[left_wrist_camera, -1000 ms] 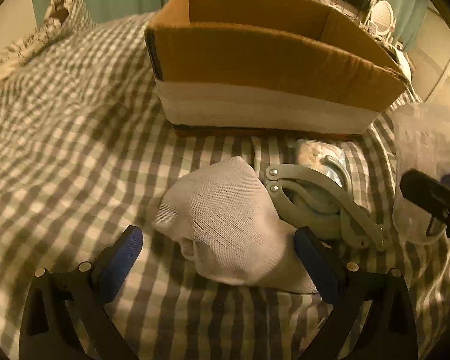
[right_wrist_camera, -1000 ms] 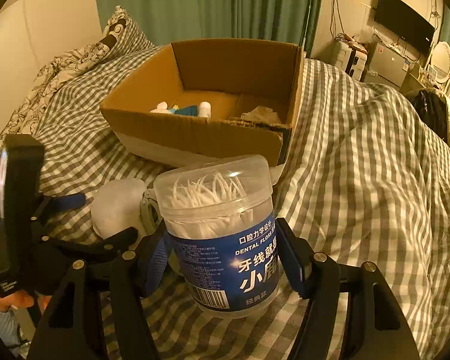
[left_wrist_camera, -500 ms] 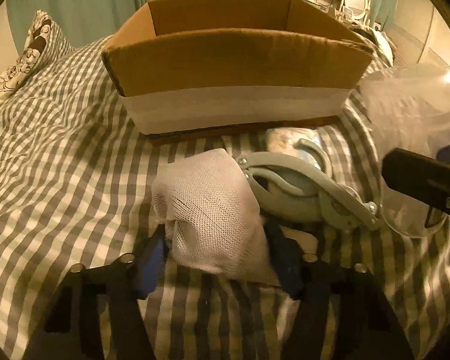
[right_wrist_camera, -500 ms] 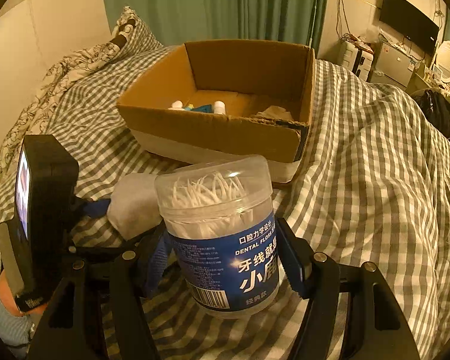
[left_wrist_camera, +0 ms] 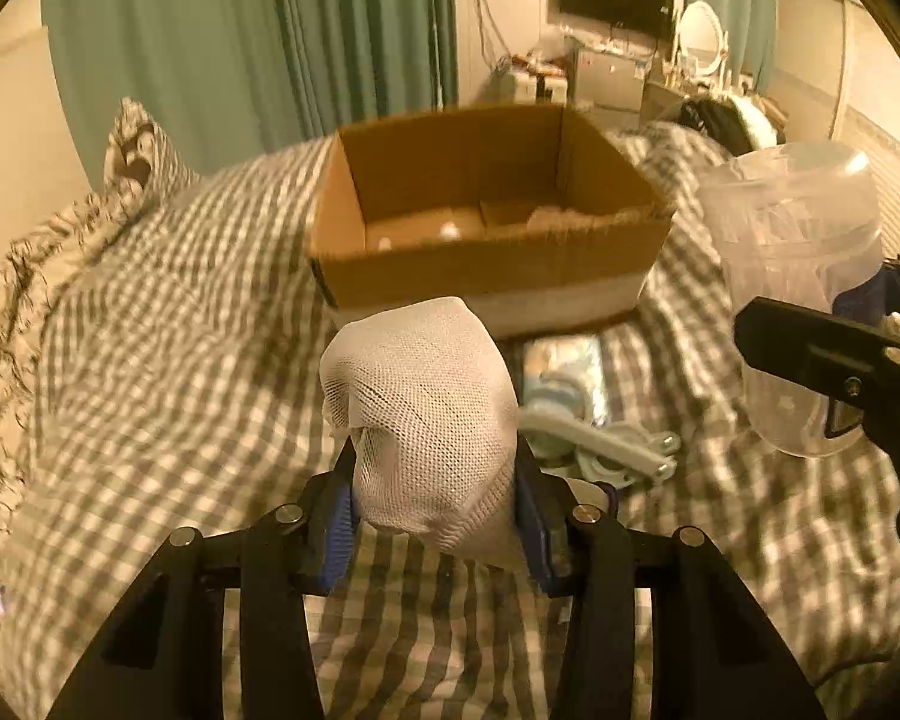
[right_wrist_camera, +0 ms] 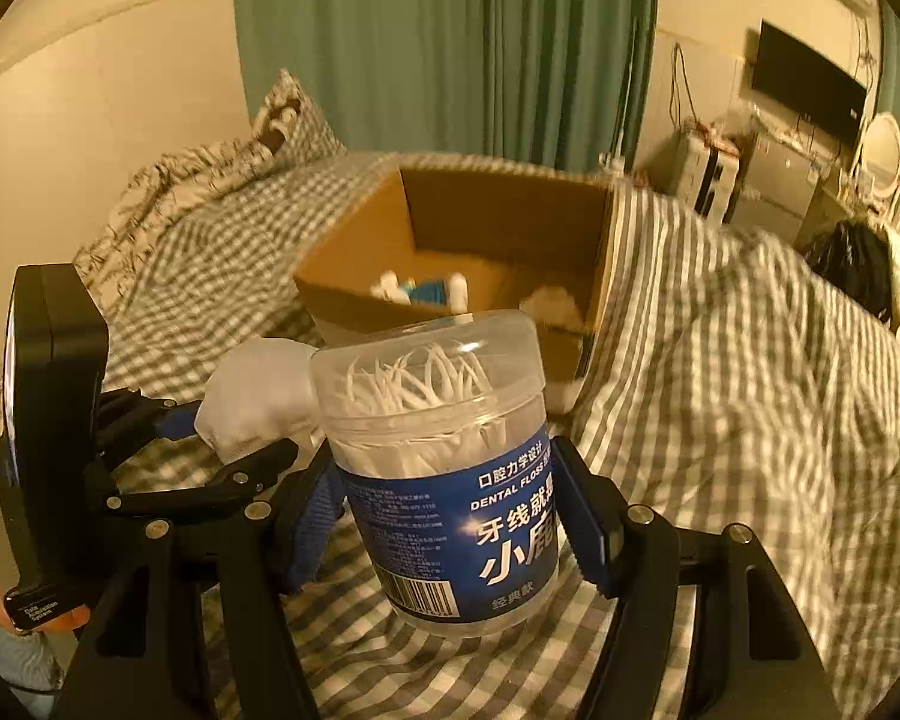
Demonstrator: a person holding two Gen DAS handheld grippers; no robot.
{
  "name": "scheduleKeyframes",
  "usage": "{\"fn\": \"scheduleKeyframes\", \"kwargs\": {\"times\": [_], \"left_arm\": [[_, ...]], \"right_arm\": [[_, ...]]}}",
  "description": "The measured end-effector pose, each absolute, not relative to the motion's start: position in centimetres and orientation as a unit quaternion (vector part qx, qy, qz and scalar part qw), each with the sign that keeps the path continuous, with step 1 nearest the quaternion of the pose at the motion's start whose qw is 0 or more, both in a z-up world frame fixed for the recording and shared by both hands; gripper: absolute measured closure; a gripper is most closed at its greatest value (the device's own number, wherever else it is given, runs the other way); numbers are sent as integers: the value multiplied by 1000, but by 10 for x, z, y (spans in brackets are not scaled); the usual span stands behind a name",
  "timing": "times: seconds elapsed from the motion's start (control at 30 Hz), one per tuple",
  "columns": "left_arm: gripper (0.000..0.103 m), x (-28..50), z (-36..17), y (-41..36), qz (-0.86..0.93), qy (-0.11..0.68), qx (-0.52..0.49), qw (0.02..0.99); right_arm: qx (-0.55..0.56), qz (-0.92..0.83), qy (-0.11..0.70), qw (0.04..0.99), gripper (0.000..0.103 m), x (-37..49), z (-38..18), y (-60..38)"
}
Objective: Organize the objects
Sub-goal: 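Drop the sock into the box with the left tool while the right tool drops the floss jar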
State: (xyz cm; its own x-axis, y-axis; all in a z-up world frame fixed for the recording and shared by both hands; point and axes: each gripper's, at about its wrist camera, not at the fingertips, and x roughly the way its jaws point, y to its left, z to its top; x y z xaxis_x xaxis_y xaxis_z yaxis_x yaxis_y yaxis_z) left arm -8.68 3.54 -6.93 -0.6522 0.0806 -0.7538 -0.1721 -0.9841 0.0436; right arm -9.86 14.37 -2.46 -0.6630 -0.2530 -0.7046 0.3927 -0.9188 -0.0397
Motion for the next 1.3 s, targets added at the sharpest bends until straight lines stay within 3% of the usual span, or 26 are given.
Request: {"fn": "scheduleKeyframes", "kwargs": {"times": [0.27,0.6,0.9,1.3], "left_arm": [[57,-88,-10,41,930,72,-352,79],[57,-153,37,48,949,76,-296,78],[57,-232,17,45,940,59,-327,81],[57,-285,-26,48,928,63,-355,94]], "right_arm": [[323,-922,109,183,38,-100,21,139],[300,-932,102,176,38,-162,56,141],[329,-924,93,171,38,-245,49,129],[384,-903,96,166,38,-315,-5,122]]}}
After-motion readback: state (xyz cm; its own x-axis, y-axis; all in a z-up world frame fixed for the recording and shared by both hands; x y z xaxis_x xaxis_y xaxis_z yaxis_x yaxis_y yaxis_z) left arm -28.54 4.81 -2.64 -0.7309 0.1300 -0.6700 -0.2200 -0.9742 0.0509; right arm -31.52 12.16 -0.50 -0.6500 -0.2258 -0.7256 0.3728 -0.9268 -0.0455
